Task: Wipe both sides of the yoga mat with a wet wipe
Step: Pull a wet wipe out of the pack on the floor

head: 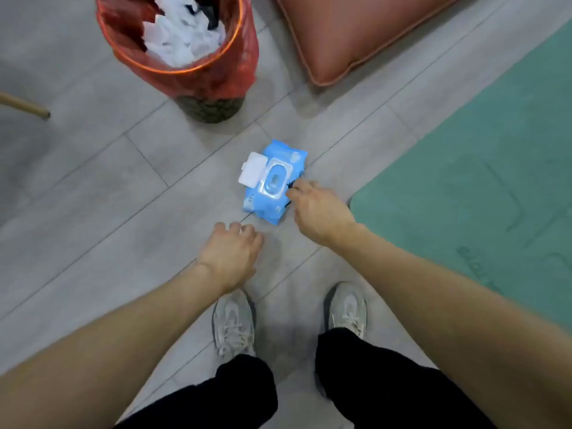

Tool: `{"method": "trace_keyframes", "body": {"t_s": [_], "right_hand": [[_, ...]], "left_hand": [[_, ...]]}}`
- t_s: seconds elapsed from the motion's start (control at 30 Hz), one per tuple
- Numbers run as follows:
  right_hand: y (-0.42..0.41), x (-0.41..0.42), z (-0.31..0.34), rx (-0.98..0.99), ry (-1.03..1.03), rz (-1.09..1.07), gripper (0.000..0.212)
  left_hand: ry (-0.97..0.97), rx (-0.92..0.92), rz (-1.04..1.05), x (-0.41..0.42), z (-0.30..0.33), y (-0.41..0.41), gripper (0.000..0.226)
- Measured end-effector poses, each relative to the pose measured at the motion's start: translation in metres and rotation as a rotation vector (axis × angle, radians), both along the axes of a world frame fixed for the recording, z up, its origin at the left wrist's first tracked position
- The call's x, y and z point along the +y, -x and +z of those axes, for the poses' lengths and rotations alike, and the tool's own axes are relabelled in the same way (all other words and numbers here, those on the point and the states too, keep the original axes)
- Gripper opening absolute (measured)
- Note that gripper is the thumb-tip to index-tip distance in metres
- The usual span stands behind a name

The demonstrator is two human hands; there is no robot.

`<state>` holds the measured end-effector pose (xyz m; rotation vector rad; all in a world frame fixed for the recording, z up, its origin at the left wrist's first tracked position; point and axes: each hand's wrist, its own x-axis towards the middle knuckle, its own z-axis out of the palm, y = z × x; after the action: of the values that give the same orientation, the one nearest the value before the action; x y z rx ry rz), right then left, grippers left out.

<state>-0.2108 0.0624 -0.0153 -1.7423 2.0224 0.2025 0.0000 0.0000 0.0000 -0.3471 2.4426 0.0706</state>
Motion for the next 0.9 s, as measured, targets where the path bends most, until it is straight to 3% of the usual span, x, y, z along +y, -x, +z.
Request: {"method": "trace_keyframes", "body": {"t_s": [0.07,0.13,0.23,0.33,0.43,0.53,0.63,0.9], "right_hand": [[0.015,-0.023,-0.042,0.033,0.066,0.071,0.047],[0.033,-0.055,-0.078,0.091,0.104,0.154,0.058],[0.044,-0.081,-0.123,0.125,0.105,0.217,0.060],[0.039,-0.075,-0.140,0.109,0.142,0.184,0.048],[0.031,-0.063,-0.138,0.233,0.158,0.223,0.031],[0.037,-0.067,-0.128,0.207,0.179,0.205,0.031],[0.040,-0.078,-0.119,0.086,0.219,0.144,0.030],[0.006,-0.076,-0.130,0.038,0.219,0.233,0.016]], "left_hand": [[0.027,0.001,0.281,-0.002,-0.043,0.019,0.112],[-0.087,0.050,0.587,-0.003,-0.084,0.040,0.150],[-0.185,0.154,0.882,0.008,-0.135,0.062,0.165],[-0.045,0.248,0.877,-0.006,-0.168,0.061,0.154],[0.114,0.391,0.638,-0.052,-0.185,0.040,0.128],[-0.010,0.401,0.424,-0.104,-0.179,0.015,0.115],[-0.074,0.297,0.219,-0.133,-0.161,0.002,0.119],[-0.075,0.255,0.291,-0.105,-0.144,0.021,0.083]]}}
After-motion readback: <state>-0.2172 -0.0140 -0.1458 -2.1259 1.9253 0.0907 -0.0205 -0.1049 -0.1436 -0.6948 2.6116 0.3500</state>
